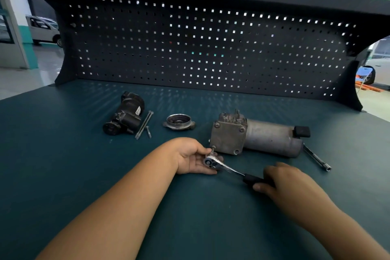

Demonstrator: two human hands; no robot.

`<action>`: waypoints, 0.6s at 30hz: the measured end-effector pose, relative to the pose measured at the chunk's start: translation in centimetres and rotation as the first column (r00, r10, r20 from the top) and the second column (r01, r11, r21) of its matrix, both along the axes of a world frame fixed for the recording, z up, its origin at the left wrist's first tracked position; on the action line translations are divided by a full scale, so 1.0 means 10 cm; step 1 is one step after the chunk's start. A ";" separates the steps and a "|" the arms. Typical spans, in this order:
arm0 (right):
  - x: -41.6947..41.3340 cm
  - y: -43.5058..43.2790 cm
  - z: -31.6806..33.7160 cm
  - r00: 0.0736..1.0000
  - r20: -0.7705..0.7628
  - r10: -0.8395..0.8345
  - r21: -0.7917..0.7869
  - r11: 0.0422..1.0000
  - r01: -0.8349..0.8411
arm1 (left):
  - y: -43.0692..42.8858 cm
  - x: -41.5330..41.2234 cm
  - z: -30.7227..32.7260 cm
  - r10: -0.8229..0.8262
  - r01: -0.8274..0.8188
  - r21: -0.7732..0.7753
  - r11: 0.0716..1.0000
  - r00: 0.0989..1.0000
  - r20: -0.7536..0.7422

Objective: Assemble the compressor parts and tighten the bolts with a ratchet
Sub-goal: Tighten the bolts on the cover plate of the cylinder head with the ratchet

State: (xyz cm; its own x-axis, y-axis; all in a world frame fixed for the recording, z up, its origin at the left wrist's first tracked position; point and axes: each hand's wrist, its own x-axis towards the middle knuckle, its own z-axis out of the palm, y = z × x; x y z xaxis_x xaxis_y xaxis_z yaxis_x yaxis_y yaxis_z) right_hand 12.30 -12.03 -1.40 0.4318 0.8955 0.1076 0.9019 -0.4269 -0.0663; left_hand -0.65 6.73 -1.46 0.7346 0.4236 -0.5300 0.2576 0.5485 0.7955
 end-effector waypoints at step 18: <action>-0.65 0.82 0.74 0.930 -0.027 0.366 0.591 0.756 -0.280 | 0.02 0.03 -0.02 0.006 -0.005 0.064 0.998 1.000 -0.016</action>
State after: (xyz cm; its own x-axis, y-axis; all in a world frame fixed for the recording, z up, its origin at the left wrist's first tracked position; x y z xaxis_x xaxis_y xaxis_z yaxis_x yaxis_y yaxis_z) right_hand 5.81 -3.79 5.97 0.1762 0.7770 0.6043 0.9428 0.0433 -0.3306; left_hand -0.31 6.91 -1.65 0.7240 0.4611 -0.5130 0.2676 0.4977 0.8251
